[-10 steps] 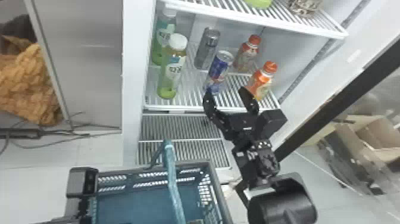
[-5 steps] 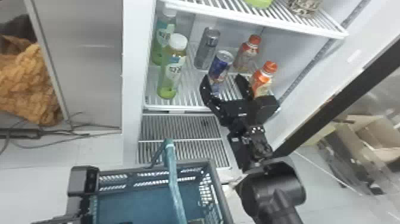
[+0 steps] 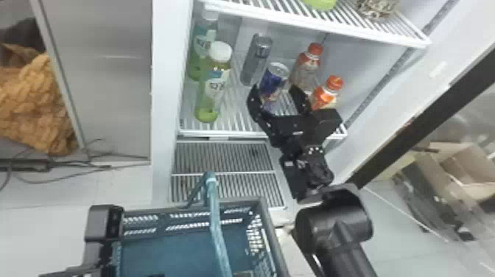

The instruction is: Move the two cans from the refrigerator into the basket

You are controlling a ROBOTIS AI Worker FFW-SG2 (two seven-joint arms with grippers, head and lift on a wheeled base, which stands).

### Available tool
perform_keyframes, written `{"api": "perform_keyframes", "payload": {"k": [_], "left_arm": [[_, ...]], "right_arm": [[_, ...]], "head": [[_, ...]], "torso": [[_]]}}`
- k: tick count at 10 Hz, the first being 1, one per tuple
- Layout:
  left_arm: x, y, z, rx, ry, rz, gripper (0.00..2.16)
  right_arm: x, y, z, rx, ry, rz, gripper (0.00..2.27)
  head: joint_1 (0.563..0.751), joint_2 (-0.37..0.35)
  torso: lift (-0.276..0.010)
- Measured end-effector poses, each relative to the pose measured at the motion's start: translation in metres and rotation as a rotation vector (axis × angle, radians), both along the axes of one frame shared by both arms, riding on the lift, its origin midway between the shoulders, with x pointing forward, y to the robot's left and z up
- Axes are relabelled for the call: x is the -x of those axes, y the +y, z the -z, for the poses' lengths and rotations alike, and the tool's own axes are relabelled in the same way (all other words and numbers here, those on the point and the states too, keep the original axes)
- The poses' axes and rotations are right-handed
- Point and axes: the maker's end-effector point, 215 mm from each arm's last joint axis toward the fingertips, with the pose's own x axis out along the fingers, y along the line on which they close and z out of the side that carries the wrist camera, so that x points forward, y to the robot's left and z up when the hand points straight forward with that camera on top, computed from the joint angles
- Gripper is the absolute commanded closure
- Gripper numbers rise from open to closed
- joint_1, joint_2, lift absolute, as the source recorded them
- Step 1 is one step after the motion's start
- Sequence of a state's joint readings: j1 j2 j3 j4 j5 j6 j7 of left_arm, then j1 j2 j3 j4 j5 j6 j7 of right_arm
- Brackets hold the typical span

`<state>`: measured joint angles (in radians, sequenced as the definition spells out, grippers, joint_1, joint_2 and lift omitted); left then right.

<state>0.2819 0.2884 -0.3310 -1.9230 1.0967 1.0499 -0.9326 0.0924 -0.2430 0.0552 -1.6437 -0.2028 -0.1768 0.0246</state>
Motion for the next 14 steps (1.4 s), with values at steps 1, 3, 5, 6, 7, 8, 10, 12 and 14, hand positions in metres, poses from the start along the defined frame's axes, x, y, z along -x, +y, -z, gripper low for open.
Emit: {"api": "perform_keyframes", "payload": {"k": [1, 3, 5, 6, 7, 8, 10, 12, 14], "left_arm": [[0.0, 0.0, 0.0, 0.0, -0.001, 0.0, 1.19], [-0.001, 0.0, -0.001, 0.001, -0.002, 0.0, 1.19], [-0.001, -0.001, -0.001, 0.001, -0.004, 0.002, 1.19], [-0.001, 0.0, -0.001, 0.001, -0.004, 0.002, 1.19], [-0.001, 0.0, -0.001, 0.0, -0.004, 0.001, 1.19], [-0.002, 0.0, -0.001, 0.0, -0.005, 0.0, 1.19], [-0.003, 0.0, -0.002, 0.002, -0.007, -0.005, 1.19], [-0.003, 0.0, -0.002, 0.004, -0.007, -0.006, 1.19], [-0.004, 0.0, -0.003, 0.008, -0.007, -0.008, 1.19]], "right_arm": [[-0.003, -0.001, 0.0, 0.002, 0.0, 0.001, 0.55], [-0.007, 0.0, -0.001, -0.01, 0.0, -0.002, 0.8], [-0.008, 0.0, -0.004, -0.022, -0.004, -0.003, 0.8], [-0.008, 0.001, -0.006, -0.025, -0.008, -0.004, 0.8], [-0.006, 0.002, -0.009, -0.032, -0.013, -0.007, 0.8], [-0.002, 0.004, -0.014, -0.044, -0.02, -0.013, 0.8], [0.01, 0.006, -0.029, -0.066, -0.041, -0.025, 0.8], [0.026, 0.005, -0.046, -0.07, -0.043, -0.04, 0.8], [0.046, 0.001, -0.057, -0.069, -0.019, -0.048, 0.8]], "head": [[0.695, -0.35], [0.695, -0.35], [0.695, -0.35], [0.695, -0.35], [0.695, -0.35], [0.695, -0.35], [0.695, -0.35], [0.695, -0.35], [0.695, -0.35]], "torso": [[-0.276], [-0.276], [-0.276], [-0.276], [-0.276], [-0.276], [-0.276], [-0.276], [-0.276]]}}
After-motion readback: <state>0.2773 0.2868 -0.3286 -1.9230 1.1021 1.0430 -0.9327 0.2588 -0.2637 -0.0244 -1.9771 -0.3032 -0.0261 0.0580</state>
